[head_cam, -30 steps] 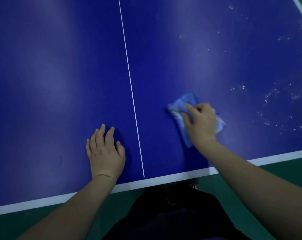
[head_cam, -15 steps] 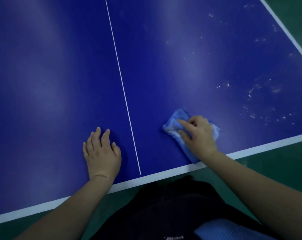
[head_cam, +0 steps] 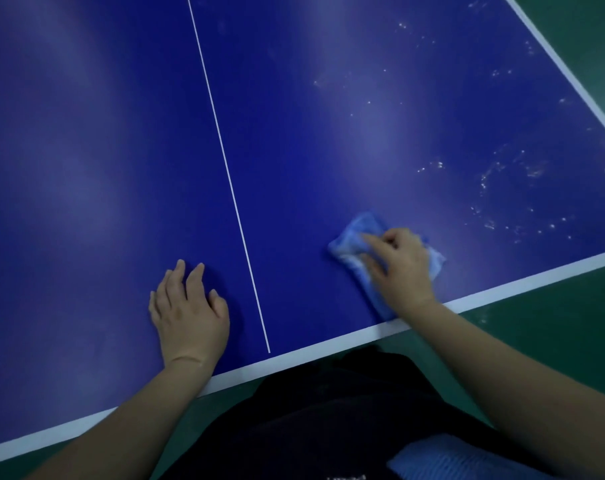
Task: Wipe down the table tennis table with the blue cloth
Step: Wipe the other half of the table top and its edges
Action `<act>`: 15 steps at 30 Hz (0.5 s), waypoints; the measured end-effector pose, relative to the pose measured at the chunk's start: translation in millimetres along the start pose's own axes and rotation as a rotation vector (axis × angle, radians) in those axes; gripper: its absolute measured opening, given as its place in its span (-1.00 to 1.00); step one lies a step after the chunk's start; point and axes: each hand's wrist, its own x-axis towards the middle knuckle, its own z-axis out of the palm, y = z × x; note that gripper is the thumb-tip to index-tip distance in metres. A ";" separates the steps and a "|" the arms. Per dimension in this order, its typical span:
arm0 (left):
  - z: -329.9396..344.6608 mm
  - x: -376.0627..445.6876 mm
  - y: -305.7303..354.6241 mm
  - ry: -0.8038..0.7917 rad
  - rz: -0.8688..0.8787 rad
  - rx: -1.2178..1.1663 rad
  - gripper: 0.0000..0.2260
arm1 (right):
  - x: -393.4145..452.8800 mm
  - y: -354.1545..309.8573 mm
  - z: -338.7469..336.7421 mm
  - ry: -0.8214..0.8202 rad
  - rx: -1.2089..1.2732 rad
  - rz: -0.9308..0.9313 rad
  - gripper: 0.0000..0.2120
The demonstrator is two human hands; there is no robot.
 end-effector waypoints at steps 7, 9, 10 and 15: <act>-5.2 -1.4 3.5 -0.011 -0.002 -0.012 -0.55 | -4.5 35.9 -18.4 0.129 -0.145 0.523 -0.71; -5.7 -0.5 2.4 -0.022 -0.011 -0.015 -0.59 | -15.7 -3.6 -2.6 0.044 -0.054 0.183 -0.73; -6.1 -0.5 2.7 -0.025 -0.019 -0.013 -0.59 | -20.8 -13.7 1.3 0.003 -0.026 0.065 -0.74; -9.8 0.5 9.9 -0.044 -0.047 -0.019 -0.57 | -10.6 58.1 -28.8 0.079 -0.099 0.192 -0.73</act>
